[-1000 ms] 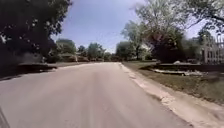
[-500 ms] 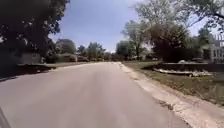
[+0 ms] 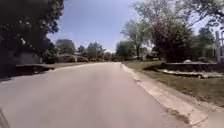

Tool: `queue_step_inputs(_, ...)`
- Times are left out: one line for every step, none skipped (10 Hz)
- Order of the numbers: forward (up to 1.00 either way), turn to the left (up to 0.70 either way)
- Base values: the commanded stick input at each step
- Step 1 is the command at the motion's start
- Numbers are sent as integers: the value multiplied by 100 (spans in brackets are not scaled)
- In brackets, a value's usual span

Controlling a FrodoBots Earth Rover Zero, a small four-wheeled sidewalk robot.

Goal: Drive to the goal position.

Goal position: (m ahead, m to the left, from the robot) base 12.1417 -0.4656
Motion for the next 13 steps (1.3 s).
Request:
queue_step_inputs(70, 0)
queue_step_inputs(70, 0)
queue_step_inputs(70, 0)
queue_step_inputs(70, 0)
queue_step_inputs(70, 0)
queue_step_inputs(70, 0)
queue_step_inputs(70, 0)
queue_step_inputs(70, 0)
queue_step_inputs(70, 0)
queue_step_inputs(70, 0)
queue_step_inputs(70, 0)
queue_step_inputs(70, 0)
queue_step_inputs(70, 0)
